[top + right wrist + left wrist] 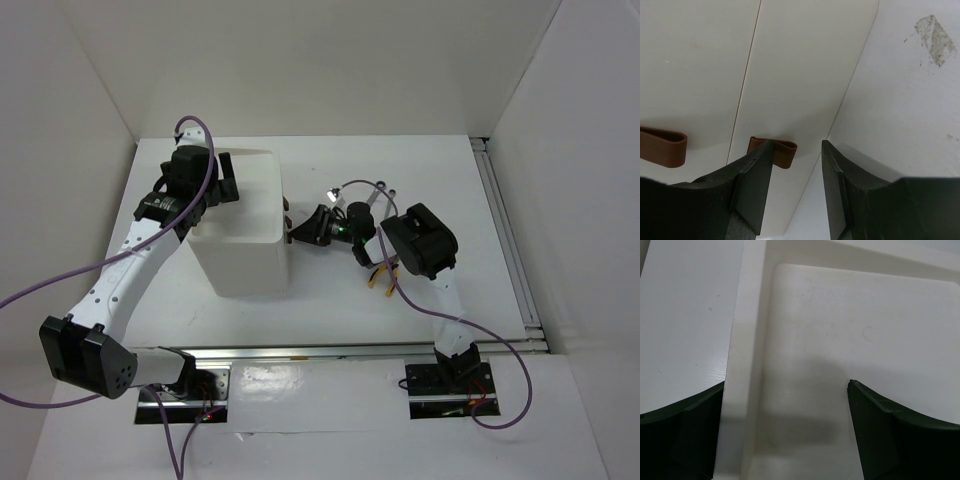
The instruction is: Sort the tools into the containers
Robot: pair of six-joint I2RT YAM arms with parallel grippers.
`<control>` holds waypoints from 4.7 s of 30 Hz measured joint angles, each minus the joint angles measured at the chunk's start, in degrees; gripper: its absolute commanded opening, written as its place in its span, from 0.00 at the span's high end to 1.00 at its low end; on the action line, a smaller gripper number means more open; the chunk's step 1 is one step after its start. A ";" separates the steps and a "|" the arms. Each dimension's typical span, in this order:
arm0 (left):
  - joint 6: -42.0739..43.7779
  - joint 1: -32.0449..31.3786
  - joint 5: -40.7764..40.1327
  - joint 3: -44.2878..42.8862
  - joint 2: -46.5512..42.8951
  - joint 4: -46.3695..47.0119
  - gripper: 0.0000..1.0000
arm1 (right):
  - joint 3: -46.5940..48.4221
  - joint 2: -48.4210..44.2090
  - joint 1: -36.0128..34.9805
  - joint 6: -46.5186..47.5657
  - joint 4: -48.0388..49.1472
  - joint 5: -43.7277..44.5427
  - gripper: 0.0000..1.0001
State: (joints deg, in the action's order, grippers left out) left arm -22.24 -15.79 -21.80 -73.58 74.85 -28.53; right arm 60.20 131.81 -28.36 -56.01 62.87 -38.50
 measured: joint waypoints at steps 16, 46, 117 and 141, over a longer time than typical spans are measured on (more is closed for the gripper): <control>0.00 0.00 0.04 0.00 0.00 -0.02 0.00 | -0.13 0.81 -0.63 -6.05 5.03 -0.72 0.71; 0.02 0.00 0.09 0.00 0.00 -0.02 0.00 | -3.17 -0.74 -1.29 -6.14 7.48 0.52 1.00; 0.79 0.00 0.59 0.00 0.02 0.00 0.00 | 27.78 -10.27 5.70 12.24 -87.06 57.94 0.13; 0.85 0.02 0.68 0.00 -0.09 -0.02 0.00 | 43.58 -0.83 8.24 10.21 -100.50 60.28 0.32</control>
State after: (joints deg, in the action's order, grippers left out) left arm -21.39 -15.77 -21.12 -73.58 74.76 -28.56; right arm 103.79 130.98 -20.12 -45.80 -37.63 21.78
